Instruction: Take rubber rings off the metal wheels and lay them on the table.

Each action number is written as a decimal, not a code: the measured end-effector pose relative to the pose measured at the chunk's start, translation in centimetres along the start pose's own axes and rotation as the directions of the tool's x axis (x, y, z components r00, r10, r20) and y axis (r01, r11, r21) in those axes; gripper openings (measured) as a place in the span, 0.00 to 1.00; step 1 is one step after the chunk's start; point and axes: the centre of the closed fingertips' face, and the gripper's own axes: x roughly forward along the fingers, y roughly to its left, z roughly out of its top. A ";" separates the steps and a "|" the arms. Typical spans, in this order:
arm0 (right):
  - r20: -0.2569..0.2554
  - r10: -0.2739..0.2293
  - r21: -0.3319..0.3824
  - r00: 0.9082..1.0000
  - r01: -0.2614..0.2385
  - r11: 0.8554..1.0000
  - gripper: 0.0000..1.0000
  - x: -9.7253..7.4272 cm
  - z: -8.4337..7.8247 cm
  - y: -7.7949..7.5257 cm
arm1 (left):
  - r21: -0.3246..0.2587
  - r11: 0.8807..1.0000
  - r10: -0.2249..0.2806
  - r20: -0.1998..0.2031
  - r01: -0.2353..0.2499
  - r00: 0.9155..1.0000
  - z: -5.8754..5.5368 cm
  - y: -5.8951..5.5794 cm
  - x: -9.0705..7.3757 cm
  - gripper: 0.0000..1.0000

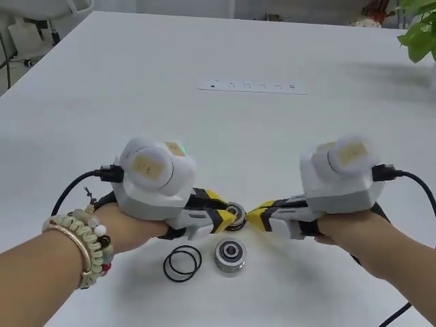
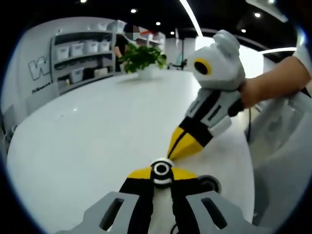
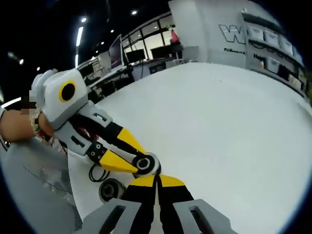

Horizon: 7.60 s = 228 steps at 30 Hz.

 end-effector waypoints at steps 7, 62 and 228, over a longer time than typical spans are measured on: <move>0.050 0.031 0.189 0.998 -0.040 0.981 0.00 -0.1 0.4 0.3 | 0.000 1.000 0.001 0.002 -0.001 1.000 0.0 0.0 0.0 0.14; 0.053 0.068 0.267 0.996 -0.079 0.960 0.00 -0.1 1.0 2.2 | 0.031 0.999 0.016 0.018 -0.017 1.000 -0.1 -0.1 -0.2 0.13; -0.174 0.094 -0.343 0.980 -0.150 0.927 0.11 2.4 -1.4 8.0 | -0.123 0.982 0.142 0.000 -0.141 0.990 -4.0 -4.3 -16.5 0.61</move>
